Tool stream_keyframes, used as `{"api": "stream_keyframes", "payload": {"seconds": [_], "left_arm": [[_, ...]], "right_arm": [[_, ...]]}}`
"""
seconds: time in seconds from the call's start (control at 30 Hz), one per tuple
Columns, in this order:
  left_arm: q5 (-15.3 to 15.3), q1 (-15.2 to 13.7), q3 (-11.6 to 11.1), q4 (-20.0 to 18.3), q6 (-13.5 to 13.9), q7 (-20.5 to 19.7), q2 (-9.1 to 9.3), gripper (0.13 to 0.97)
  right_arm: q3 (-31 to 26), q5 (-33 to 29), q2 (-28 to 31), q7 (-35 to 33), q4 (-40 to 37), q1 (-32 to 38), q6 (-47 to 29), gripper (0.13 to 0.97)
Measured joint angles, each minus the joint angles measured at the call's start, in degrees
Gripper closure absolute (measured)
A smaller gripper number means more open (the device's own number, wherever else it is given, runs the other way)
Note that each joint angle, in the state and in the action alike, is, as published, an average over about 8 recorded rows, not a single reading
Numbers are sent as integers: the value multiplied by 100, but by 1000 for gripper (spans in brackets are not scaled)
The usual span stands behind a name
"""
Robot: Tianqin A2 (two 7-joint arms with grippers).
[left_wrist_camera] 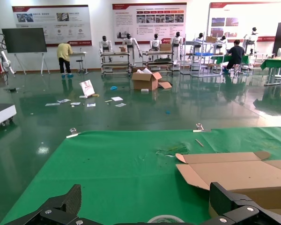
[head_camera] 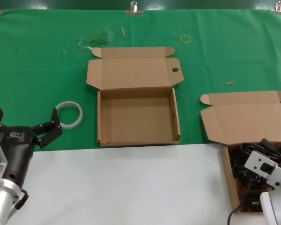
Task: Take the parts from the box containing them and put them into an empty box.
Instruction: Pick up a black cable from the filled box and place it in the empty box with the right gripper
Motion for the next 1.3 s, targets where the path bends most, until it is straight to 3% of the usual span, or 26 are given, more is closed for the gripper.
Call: {"api": "stream_keyframes", "payload": {"seconds": [0.7,1.3], "left_arm": [[0,0,0,0,0,0,0,132],[0,0,0,0,0,0,0,132]], "right_arm": [[-702,-154,-2,337,1158,144,555,892],[-2558,-29,3,1806,-718,1339,-770,892]]}}
